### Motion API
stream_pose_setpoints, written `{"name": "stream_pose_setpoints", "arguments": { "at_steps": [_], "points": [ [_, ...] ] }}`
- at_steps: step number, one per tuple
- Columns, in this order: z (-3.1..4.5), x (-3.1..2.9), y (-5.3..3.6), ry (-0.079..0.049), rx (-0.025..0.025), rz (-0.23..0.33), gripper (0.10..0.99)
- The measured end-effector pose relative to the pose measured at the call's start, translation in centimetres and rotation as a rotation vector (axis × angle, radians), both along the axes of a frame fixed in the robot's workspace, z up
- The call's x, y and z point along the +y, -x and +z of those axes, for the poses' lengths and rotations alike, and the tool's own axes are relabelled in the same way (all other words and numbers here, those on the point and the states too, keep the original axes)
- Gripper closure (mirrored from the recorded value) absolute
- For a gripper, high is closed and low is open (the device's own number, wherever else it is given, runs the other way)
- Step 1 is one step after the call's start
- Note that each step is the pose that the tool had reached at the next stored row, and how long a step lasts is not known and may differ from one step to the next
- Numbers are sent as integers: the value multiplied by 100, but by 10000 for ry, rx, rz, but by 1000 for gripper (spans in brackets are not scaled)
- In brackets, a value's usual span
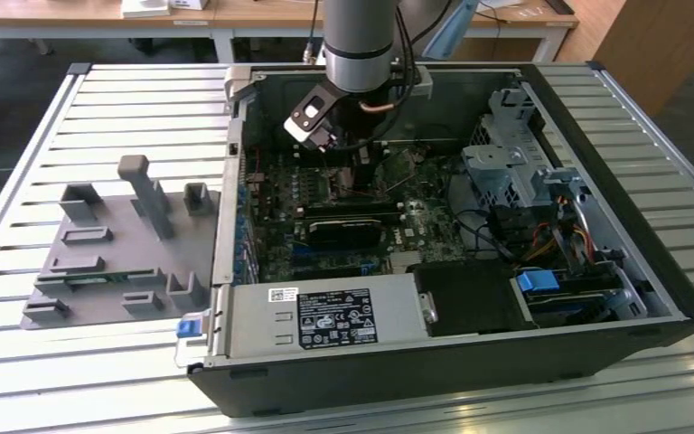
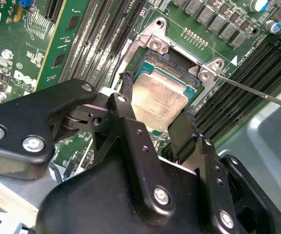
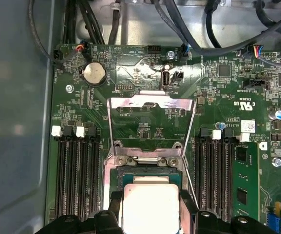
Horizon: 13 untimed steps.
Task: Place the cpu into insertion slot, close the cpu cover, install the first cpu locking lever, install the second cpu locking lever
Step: 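Place the cpu into insertion slot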
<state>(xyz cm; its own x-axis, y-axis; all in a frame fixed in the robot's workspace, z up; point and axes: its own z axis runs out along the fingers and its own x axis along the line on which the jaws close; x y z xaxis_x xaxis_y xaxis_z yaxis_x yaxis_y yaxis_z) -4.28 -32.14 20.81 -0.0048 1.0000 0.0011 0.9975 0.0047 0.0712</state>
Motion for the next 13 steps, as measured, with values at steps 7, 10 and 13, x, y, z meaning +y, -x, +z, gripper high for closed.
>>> {"name": "stream_pose_setpoints", "arguments": {
  "at_steps": [7, 10, 13],
  "points": [
    [-49, 1, 2, 1, 4, 0, 545],
    [-64, 3, 3, 4, 5, 1, 545],
    [-76, 5, 3, 4, 5, -2, 545]
  ]
}}
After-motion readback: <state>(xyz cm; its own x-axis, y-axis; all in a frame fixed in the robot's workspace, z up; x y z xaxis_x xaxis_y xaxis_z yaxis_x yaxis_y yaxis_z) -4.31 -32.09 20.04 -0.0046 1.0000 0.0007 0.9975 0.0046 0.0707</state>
